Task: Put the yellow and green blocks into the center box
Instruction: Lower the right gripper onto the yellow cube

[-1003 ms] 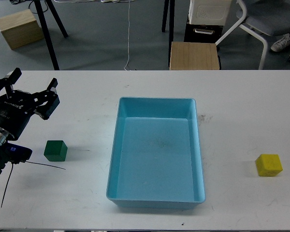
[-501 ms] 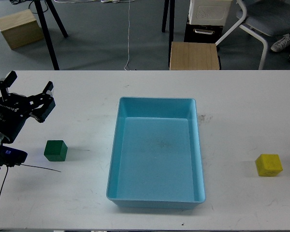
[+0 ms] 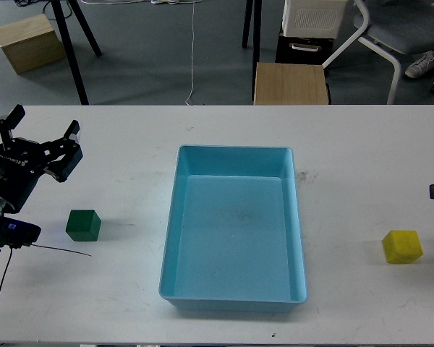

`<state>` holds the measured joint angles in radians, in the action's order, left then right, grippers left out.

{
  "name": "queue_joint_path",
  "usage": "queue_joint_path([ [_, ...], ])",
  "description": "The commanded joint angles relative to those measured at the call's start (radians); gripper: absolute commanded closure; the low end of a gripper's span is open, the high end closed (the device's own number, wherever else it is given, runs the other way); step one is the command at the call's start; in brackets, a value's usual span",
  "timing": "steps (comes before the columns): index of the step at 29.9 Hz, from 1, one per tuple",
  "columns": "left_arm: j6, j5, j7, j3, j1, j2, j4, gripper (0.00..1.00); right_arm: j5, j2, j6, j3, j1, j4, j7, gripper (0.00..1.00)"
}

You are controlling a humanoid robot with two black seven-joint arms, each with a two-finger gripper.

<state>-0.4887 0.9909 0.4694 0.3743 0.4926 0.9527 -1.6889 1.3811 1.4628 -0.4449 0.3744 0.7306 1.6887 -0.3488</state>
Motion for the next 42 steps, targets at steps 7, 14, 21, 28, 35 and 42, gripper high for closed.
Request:
queue_joint_path([
  [7,0.0,0.0,0.0,0.0,0.0,0.0,0.002,0.0,-0.001,-0.117,0.014,-0.066,0.0,-0.104,0.001,0.01],
  [14,0.0,0.0,0.0,0.0,0.0,0.0,0.002,0.0,-0.001,-0.205,0.051,-0.124,-0.002,-0.156,0.001,0.01],
  [21,0.0,0.0,0.0,0.0,0.0,0.0,0.002,0.0,0.001,-0.207,0.057,-0.172,-0.002,-0.156,-0.004,0.01],
  [28,0.0,0.0,0.0,0.0,0.0,0.0,0.003,0.0,0.004,-0.194,0.055,-0.198,-0.014,-0.155,-0.004,0.01],
  [35,0.0,-0.001,-0.002,0.0,-0.002,-0.002,0.005,0.0,0.025,-0.196,0.057,-0.201,-0.017,-0.158,-0.004,0.01],
  [42,0.0,-0.003,-0.002,0.0,0.0,-0.002,0.006,0.0,0.026,-0.199,0.071,-0.201,-0.019,-0.158,-0.004,0.01],
])
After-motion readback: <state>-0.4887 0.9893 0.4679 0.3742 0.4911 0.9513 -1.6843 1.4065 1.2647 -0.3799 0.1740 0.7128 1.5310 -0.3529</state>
